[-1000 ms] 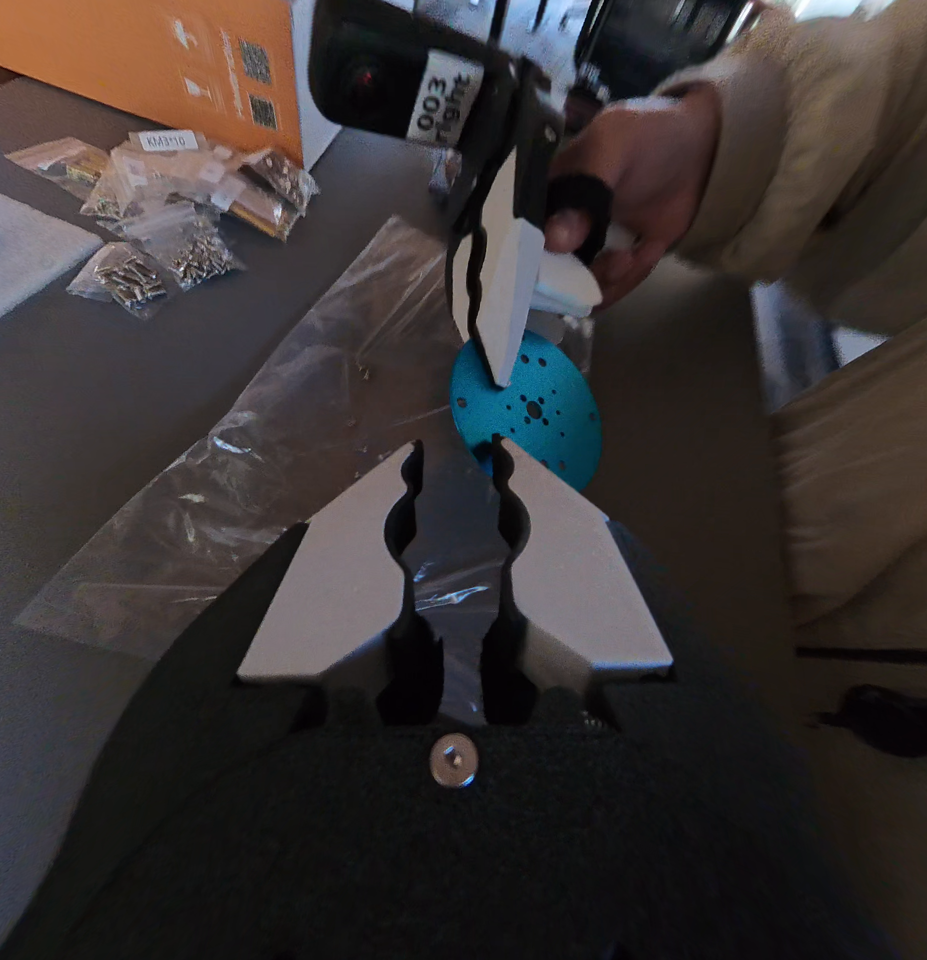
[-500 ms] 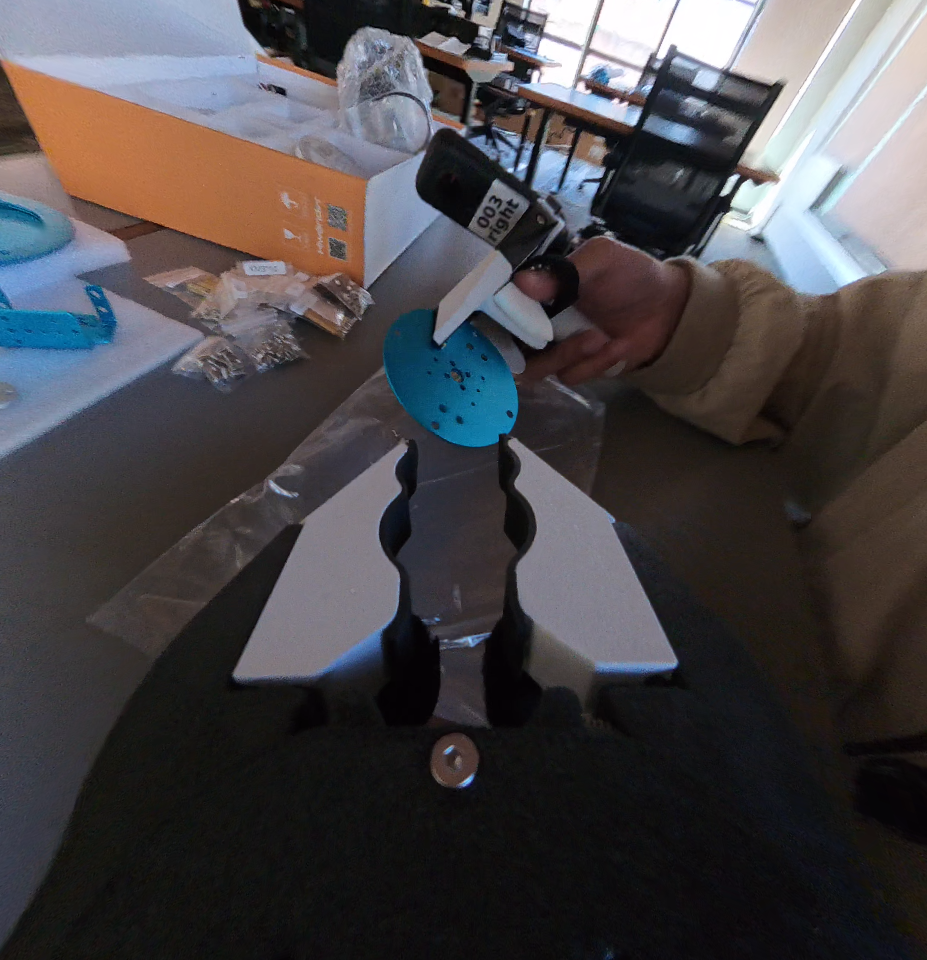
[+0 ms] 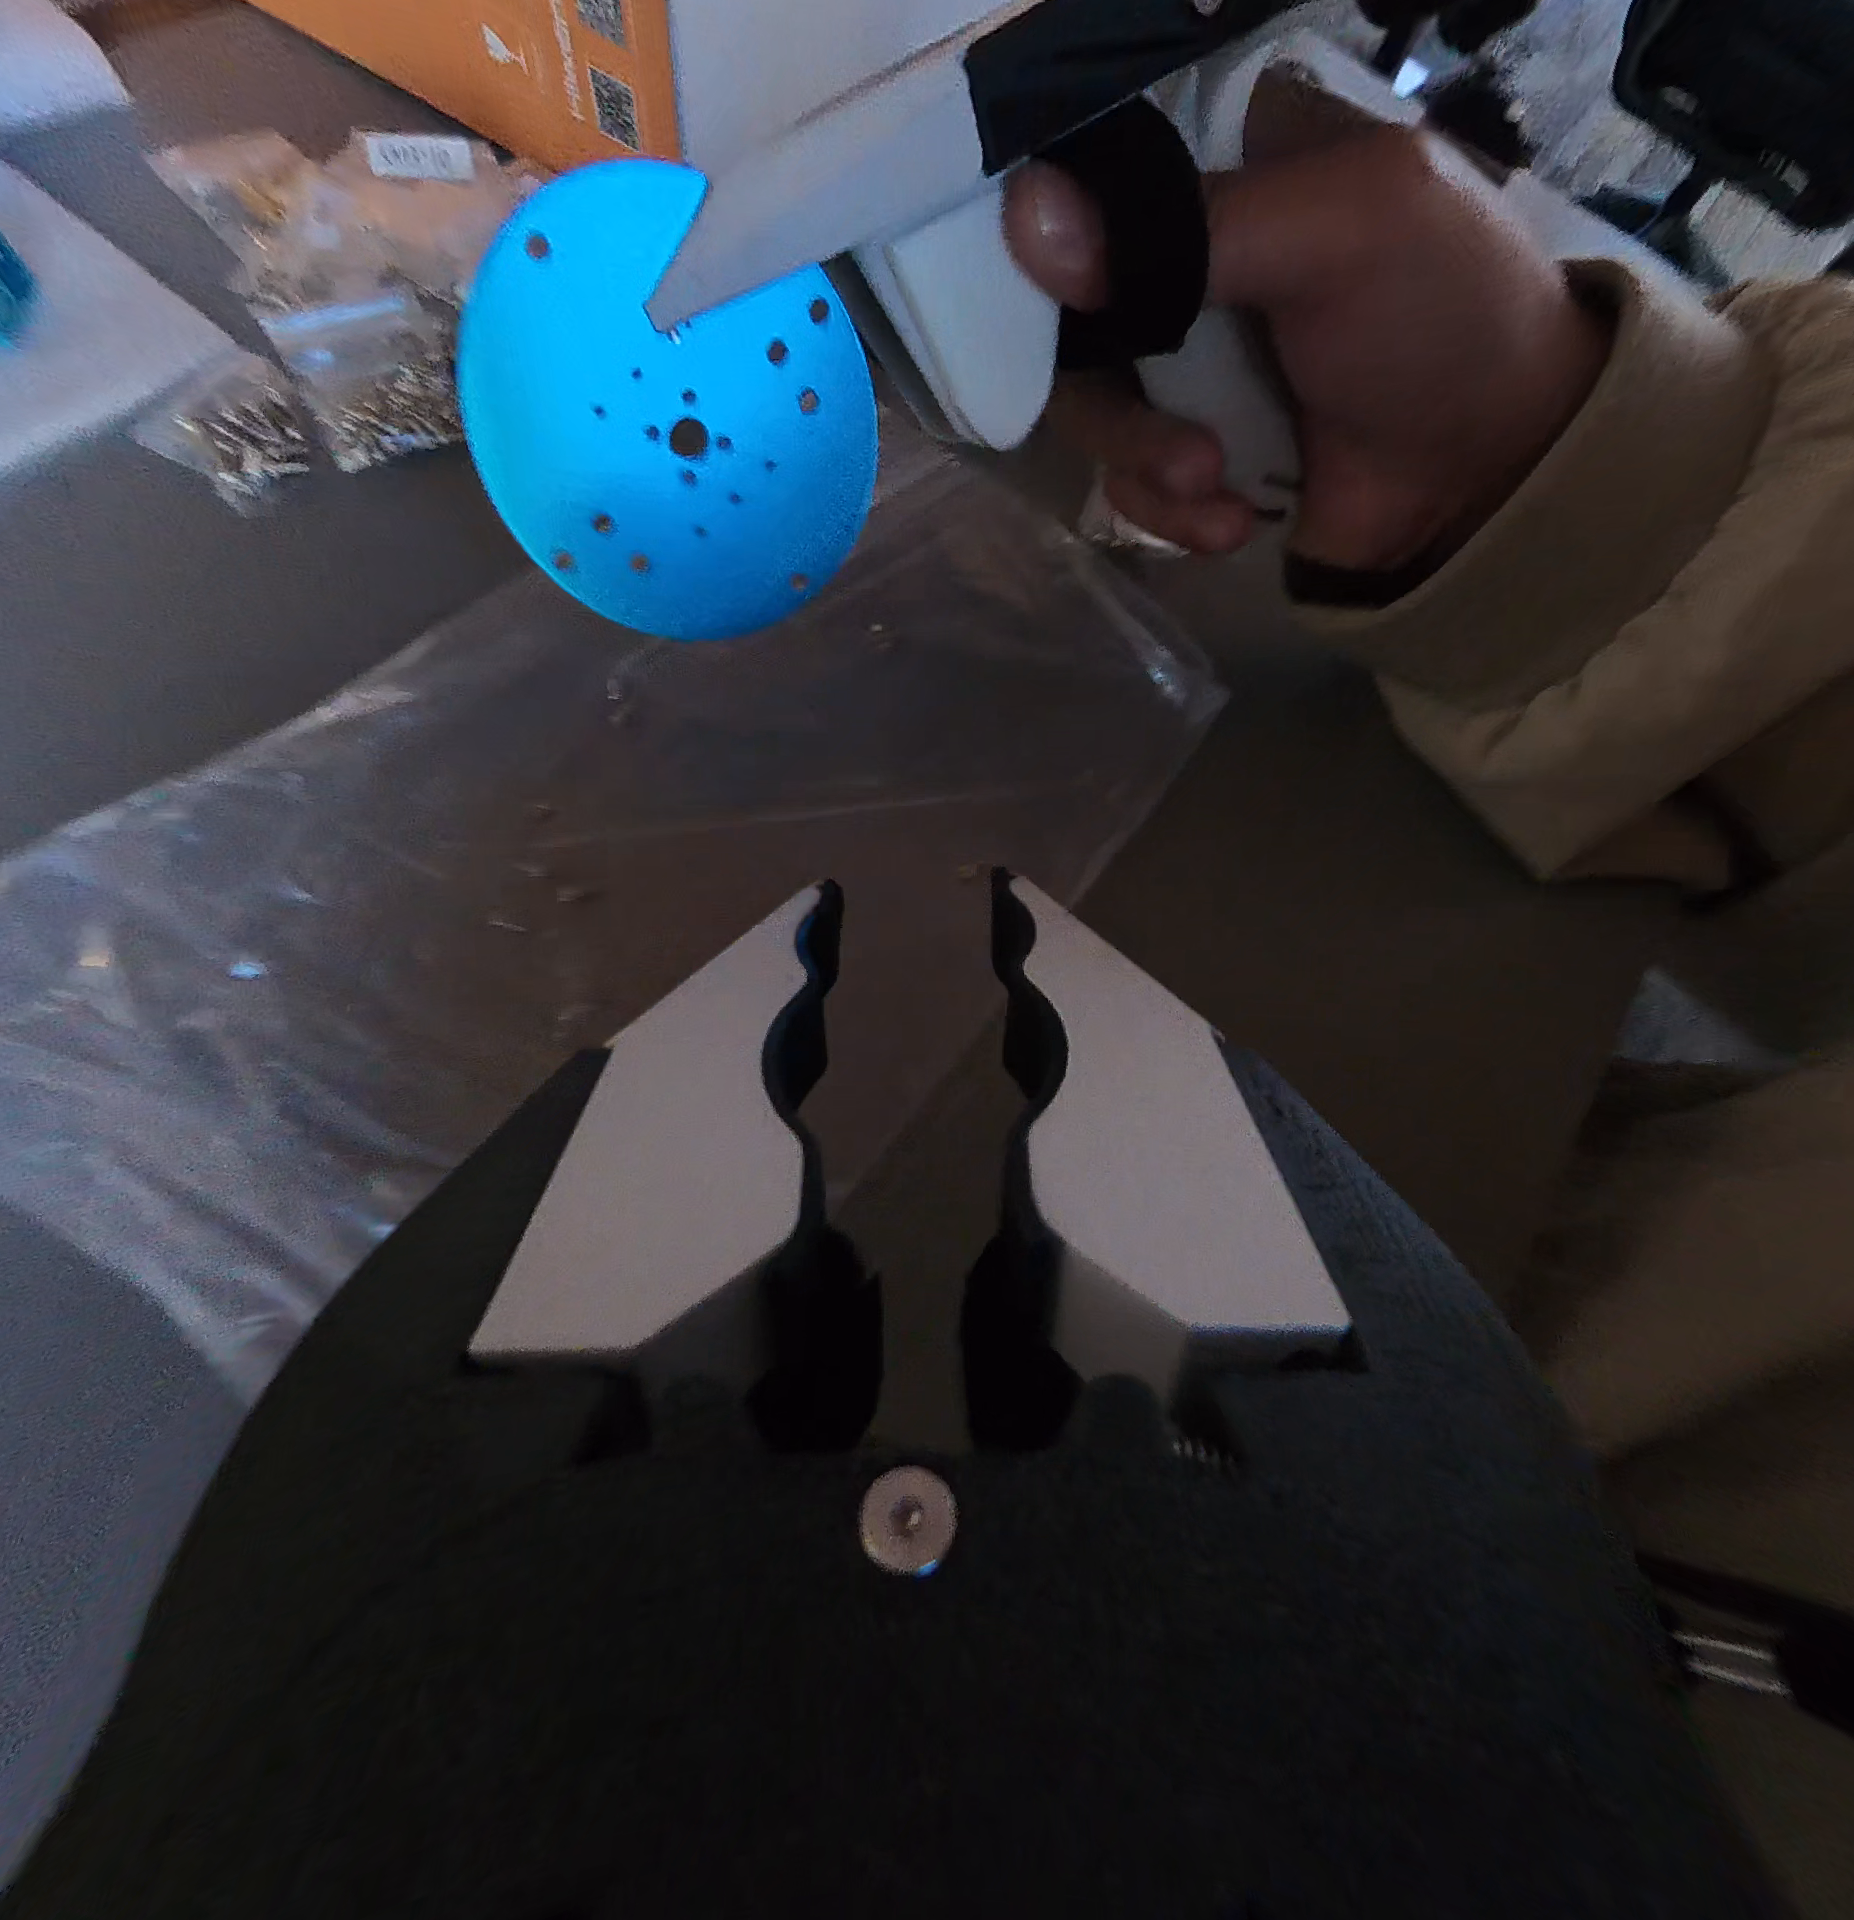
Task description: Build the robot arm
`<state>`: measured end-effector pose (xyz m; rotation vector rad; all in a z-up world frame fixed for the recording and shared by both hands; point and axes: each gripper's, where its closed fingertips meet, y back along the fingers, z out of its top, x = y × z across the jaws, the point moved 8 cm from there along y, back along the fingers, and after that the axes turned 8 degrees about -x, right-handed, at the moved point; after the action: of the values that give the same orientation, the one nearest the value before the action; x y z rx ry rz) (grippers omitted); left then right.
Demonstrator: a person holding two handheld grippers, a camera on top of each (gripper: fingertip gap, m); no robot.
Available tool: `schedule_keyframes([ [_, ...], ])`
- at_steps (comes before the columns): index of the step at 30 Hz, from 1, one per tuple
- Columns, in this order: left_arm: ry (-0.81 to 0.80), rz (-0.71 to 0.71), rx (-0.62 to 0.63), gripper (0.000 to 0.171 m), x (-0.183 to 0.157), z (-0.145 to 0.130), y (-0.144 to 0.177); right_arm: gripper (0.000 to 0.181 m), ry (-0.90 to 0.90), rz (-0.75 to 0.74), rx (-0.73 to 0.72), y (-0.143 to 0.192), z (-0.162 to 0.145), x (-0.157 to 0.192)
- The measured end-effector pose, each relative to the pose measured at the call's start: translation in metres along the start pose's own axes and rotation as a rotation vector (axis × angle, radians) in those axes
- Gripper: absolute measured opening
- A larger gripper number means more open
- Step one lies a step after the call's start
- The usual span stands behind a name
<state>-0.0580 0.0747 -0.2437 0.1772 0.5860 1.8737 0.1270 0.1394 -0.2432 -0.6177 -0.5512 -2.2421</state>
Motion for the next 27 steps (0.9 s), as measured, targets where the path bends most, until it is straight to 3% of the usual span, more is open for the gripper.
schedule_keyframes([
  [3, 0.102, 0.029, -0.044, 0.028, -0.016, -0.002, -0.008, 0.003, 0.126, -0.002, -0.087, 0.011, 0.010, 0.009],
  [9, 0.113, 0.207, -0.124, 0.028, -0.031, -0.011, -0.030, 0.003, 0.093, -0.001, -0.179, 0.028, 0.008, -0.002],
  [11, 0.078, 0.278, -0.151, 0.027, -0.029, -0.009, -0.031, 0.003, 0.046, 0.046, -0.189, 0.029, 0.002, -0.001],
  [13, 0.057, 0.299, -0.225, 0.024, -0.024, 0.001, -0.025, 0.003, -0.132, 0.158, -0.179, 0.027, -0.003, -0.001],
  [16, 0.116, 0.219, -0.340, 0.027, -0.005, 0.016, -0.014, 0.003, -0.314, 0.318, -0.180, 0.024, -0.004, 0.003],
  [18, 0.255, 0.072, -0.416, 0.036, 0.011, 0.020, -0.009, 0.003, -0.336, 0.356, -0.152, 0.020, -0.007, 0.008],
  [21, 0.481, -0.114, -0.527, 0.036, 0.028, 0.019, -0.002, 0.003, -0.422, 0.372, -0.084, 0.011, -0.017, 0.010],
  [23, 0.539, -0.121, -0.521, 0.035, 0.034, 0.012, -0.002, 0.003, -0.563, 0.419, -0.014, 0.004, -0.028, 0.013],
  [27, 0.592, -0.203, -0.448, 0.009, 0.023, 0.002, 0.005, 0.003, -0.819, 0.508, 0.059, -0.003, -0.049, 0.026],
])
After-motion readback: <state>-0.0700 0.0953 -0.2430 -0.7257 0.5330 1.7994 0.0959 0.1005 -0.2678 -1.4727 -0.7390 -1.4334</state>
